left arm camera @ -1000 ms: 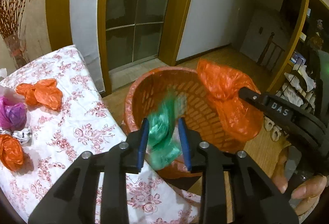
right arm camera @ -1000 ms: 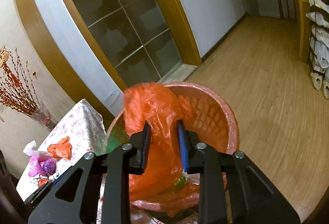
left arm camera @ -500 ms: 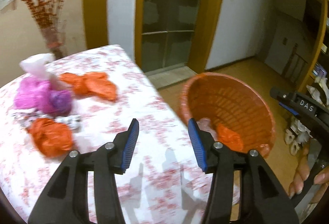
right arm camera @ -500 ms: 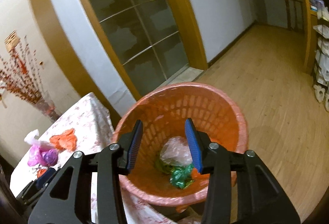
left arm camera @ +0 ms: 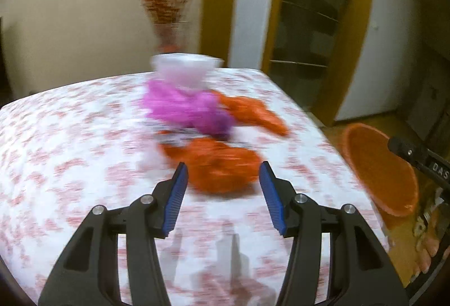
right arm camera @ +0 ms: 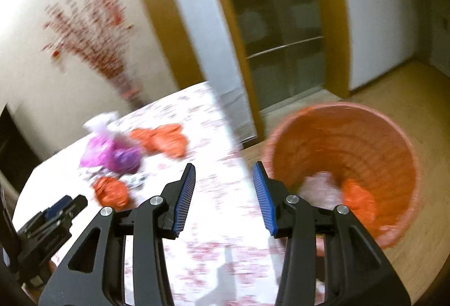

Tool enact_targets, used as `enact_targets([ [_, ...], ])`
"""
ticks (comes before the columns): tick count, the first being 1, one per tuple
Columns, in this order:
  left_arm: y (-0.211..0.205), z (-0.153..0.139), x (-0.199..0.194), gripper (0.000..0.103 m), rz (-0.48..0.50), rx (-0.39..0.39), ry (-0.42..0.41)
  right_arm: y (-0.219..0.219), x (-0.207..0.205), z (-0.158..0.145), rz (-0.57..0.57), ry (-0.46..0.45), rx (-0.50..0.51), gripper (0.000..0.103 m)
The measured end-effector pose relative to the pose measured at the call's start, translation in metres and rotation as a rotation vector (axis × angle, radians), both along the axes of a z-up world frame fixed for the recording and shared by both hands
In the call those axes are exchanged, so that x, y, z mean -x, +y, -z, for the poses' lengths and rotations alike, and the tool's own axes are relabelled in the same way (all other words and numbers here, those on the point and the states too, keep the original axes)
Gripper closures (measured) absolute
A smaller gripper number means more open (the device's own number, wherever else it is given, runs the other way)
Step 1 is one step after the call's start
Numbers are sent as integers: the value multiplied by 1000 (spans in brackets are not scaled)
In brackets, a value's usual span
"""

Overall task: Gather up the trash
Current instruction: 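Grasp the white patterned bag with the left gripper while the right gripper grasps the orange bag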

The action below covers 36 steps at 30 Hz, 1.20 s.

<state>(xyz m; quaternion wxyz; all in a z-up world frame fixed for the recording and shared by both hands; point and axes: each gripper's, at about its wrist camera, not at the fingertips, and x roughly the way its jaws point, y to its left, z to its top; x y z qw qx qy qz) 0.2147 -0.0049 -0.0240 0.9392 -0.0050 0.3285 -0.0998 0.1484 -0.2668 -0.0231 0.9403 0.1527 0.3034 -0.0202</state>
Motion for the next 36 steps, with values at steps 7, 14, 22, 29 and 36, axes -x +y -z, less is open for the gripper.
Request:
enact_targets([
  [7,71,3,-7,50,-154,14,7,78,-33,12,-222,48,32,59],
  [14,105,7,-6,50,-214,26,12,129,-64,30,-303,94,84,59],
  [22,122,15,-12,50,-228,52,32,143,-84,51,-347,177,55,62],
  [29,119,16,-13,50,-221,62,38,148,-71,49,-397,151,44,96],
  [36,105,14,-15,50,-194,70,42,123,-34,29,-371,82,85,97],
])
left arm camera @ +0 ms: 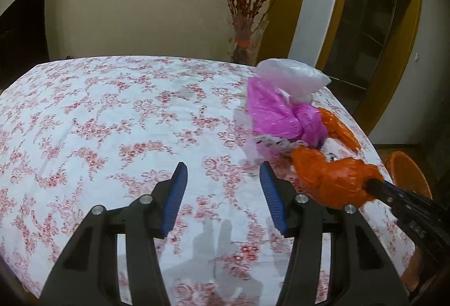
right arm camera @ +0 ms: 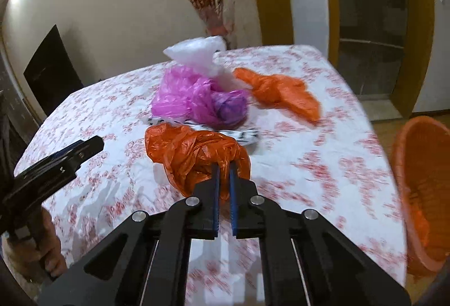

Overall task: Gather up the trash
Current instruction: 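Grasp the white patterned bag with the left gripper while the right gripper grasps the orange bag, then carry the patterned bag with the left gripper while the right gripper carries the orange bag to the wastebasket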

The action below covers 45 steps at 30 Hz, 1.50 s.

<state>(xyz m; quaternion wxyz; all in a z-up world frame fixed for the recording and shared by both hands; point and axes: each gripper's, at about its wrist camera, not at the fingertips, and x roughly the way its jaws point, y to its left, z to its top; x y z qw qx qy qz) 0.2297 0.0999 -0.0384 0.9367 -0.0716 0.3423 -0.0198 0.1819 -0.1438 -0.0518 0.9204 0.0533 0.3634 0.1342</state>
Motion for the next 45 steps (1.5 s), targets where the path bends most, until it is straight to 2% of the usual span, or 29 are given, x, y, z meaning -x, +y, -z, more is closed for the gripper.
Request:
enact_targets([
  [7,-31,-4,-13,50,57,12,15,-58,21,-16,182,-61,1,97],
  [15,-71,-4,-53,50,97,-35,46,-87,27,-19,251,-68,-17,97],
  [19,-85,15,-71,50,116,-94,113,-90,25,-13,257,-53,-24,97],
  [22,-82,32,-77,51,122,-74,174,-93,24,-10,259,-46,-27,97],
  [24,-79,41,-78,58,127,-44,205,-95,22,-9,261,-41,-35,97],
  [25,-78,41,-77,60,124,-45,196,-95,21,-9,262,-38,-40,97],
  [28,-77,42,-78,82,147,-16,200,-96,19,-7,261,-32,-45,97],
  [29,-76,43,-79,93,159,-3,203,-96,19,-6,262,-31,-45,97],
  [30,-76,44,-78,96,165,4,201,-95,19,-5,260,-28,-46,97],
  [35,-74,38,-61,98,193,16,156,-98,22,-7,264,-30,-47,97],
  [45,-79,-2,-10,98,263,21,30,-112,40,-21,309,-66,-63,97],
])
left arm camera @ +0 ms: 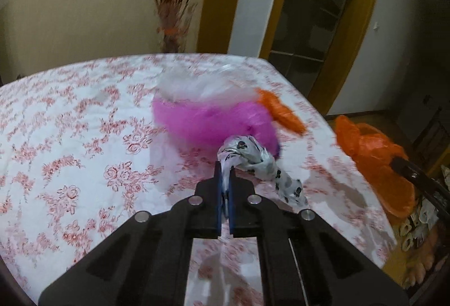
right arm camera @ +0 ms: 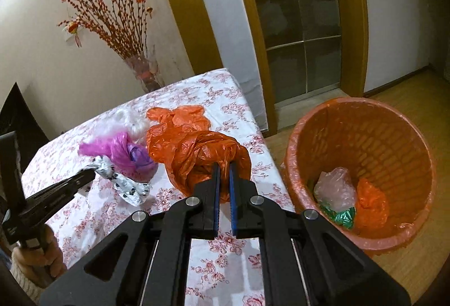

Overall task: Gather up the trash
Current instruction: 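Carry the patterned bag with the left gripper while the right gripper carries the orange bag to the wastebasket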

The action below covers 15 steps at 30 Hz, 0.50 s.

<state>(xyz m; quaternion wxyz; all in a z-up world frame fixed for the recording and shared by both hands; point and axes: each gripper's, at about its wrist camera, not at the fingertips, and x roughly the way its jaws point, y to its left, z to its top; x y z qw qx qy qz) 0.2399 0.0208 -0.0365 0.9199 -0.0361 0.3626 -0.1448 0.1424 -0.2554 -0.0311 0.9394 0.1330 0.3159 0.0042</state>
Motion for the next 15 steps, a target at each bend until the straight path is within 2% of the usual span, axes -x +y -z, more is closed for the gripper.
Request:
enact_targets([
  [7,-9,-25,13,98,21,24,-51,-7,14,-9,27,-30,3,97],
  [15,-37,-38,22,98,51,43,-79,-28,32,-21,108,-73,13,97],
])
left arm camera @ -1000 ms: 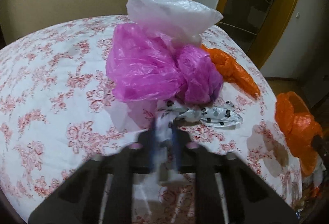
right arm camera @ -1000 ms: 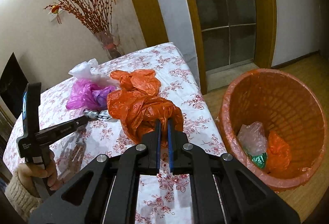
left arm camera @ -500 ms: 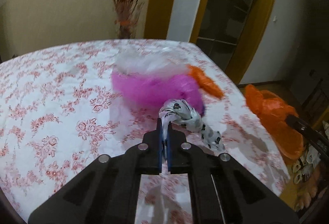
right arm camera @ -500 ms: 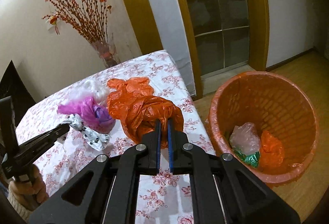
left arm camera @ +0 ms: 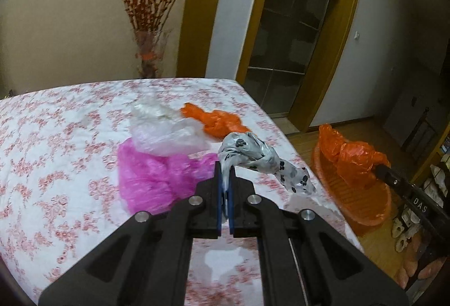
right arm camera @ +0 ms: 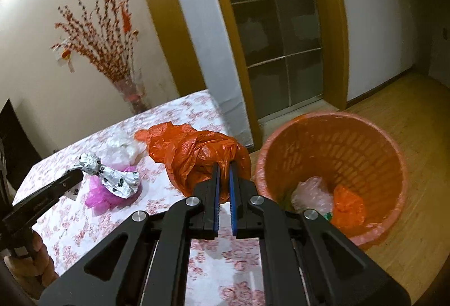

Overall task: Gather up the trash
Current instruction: 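Carry the patterned bag with the left gripper while the right gripper carries the orange bag to the wastebasket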

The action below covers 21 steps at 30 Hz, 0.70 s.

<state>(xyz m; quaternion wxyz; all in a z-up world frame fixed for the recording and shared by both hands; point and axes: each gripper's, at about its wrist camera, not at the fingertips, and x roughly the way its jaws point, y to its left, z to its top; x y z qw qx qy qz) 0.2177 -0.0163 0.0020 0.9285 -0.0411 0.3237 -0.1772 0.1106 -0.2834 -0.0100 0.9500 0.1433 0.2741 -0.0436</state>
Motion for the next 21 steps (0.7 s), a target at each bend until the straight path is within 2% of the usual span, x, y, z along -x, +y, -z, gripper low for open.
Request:
enact_targets([
  [6,-32,-5,6,98,31,5,-10,-21,16,-5,84,-23,0,97],
  [21,-106,-3,18,98,100,-62,-29,-69,36,0,266,-28,-16,96],
])
